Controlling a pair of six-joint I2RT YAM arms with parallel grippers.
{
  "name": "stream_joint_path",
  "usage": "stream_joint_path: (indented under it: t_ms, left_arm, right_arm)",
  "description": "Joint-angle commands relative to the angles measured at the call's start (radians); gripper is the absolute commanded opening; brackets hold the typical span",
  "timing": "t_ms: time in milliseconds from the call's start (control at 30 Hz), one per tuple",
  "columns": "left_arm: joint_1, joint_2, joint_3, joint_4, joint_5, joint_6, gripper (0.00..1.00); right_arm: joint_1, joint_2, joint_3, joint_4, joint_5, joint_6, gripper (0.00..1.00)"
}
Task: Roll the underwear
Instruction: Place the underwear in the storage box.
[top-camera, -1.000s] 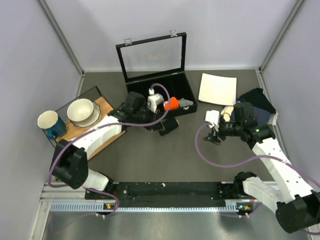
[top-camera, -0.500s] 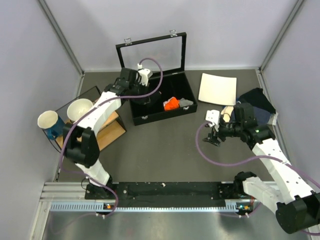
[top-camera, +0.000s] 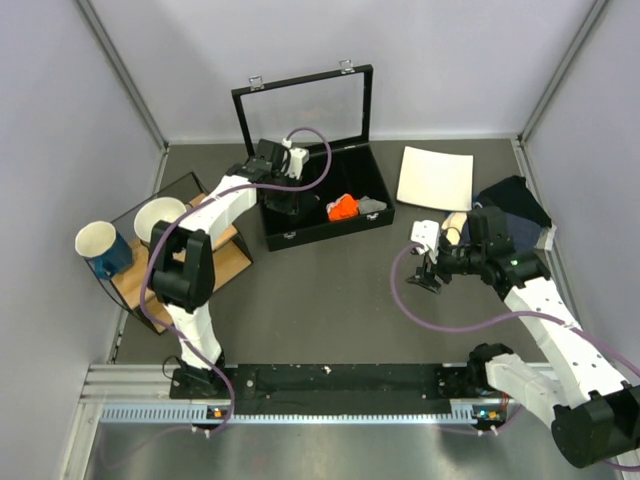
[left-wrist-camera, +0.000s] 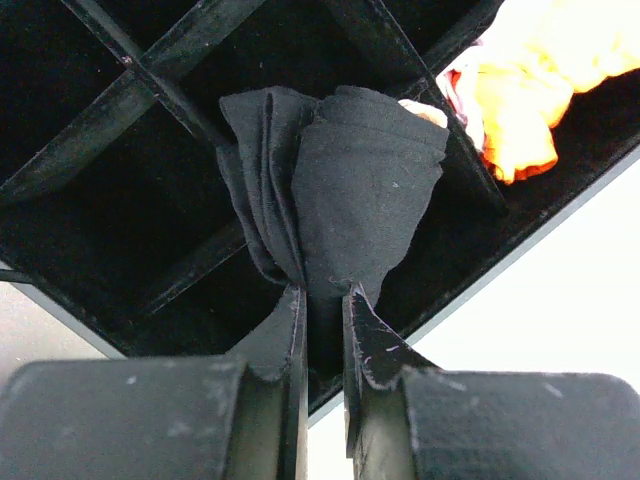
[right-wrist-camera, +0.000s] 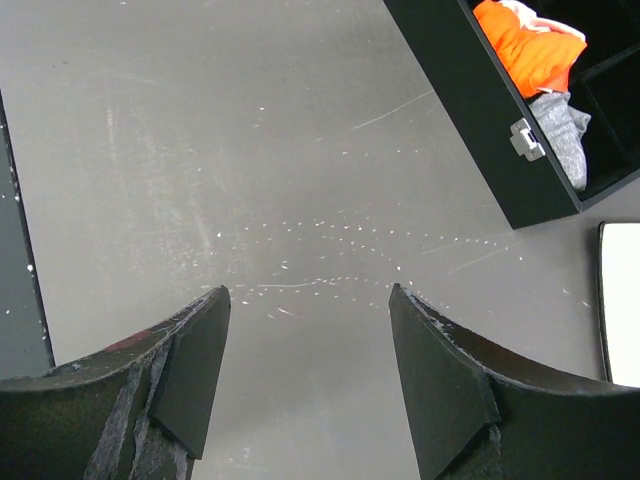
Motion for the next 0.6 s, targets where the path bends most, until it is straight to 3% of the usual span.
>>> stream_joint_path:
  t_ms: [0,567]
  left_arm:
    - [-0.027,0.033,0.028,0.004,-0.008,-0.015,0.00]
    - [-0.096,0.034,-0.047,-0.016,-0.036,-0.054,0.00]
  right_arm:
    - [-0.006,-0.009,-0.010,0.013,-0.007,0.006,0.66]
    - [-0.006,-0.033,-0.014,0.013,-0.030,0.011,0.66]
